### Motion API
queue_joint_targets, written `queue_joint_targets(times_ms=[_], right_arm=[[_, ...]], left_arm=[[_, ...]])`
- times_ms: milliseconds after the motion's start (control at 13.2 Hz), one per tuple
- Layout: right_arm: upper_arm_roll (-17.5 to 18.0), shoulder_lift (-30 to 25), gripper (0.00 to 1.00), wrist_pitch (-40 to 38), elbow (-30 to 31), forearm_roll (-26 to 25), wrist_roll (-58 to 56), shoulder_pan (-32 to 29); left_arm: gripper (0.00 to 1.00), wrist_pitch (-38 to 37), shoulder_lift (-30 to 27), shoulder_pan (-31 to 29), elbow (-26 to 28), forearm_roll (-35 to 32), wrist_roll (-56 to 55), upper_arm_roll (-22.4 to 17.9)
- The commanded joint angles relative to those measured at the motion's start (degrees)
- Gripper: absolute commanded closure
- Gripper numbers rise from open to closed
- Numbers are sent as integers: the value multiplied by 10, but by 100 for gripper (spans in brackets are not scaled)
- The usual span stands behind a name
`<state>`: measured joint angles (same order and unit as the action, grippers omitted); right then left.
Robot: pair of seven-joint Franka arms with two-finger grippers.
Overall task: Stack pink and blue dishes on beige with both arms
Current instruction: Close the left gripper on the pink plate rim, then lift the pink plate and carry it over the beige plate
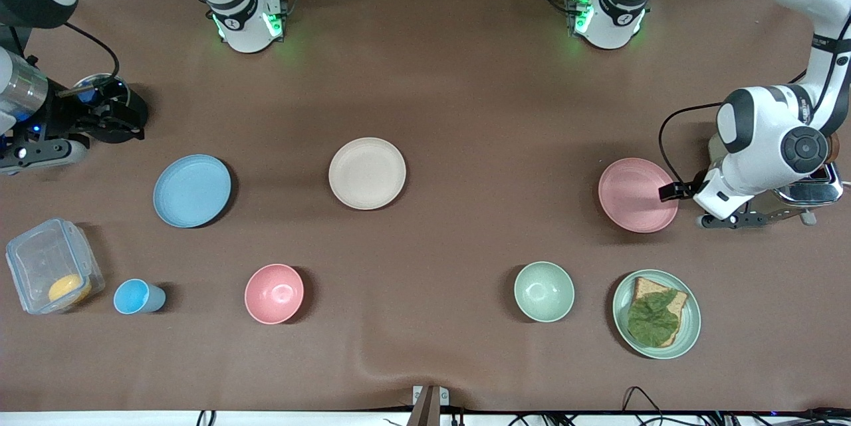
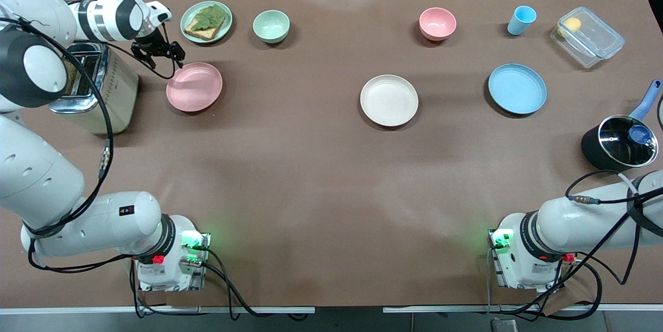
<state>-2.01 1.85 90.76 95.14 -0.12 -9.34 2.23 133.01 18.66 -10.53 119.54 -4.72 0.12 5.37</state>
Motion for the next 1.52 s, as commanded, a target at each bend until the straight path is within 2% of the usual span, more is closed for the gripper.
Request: queue_joint_targets(times_ms=[0,152,304,532,911,987,1291,1367,1443], right_arm=[[6,5,0,-8,-12,-1,-2,-9],[6,8,0,-8,-13,-1,-2,-9],[6,9,0,-8,-12,-1,-2,-10],[6,9,0,-8,-13,-1,-2,-9],[6,9,0,-8,-12,-1,-2,-9],[6,9,0,-8,-12,-1,-2,-9],[6,9,0,-8,-12,-1,-2,-9],[6,9,0,-8,-12,-1,-2,-10],[6,9,0,-8,-12,-1,-2,-10]], left_arm=[[0,16,15,-19,-2,-13,14,7],[0,20,16,-22,-1,-13,15,8],[15,22,39,-24,-2,-13,16,8],[29,52,80,-31,1,-15,16,8],[36,51,80,-30,-1,-14,34,8],[44,51,80,-31,-1,-14,35,8],[95,51,79,-41,-3,-14,37,10],[100,51,79,-42,-4,-13,37,10],[100,49,76,-43,-5,-8,37,10]])
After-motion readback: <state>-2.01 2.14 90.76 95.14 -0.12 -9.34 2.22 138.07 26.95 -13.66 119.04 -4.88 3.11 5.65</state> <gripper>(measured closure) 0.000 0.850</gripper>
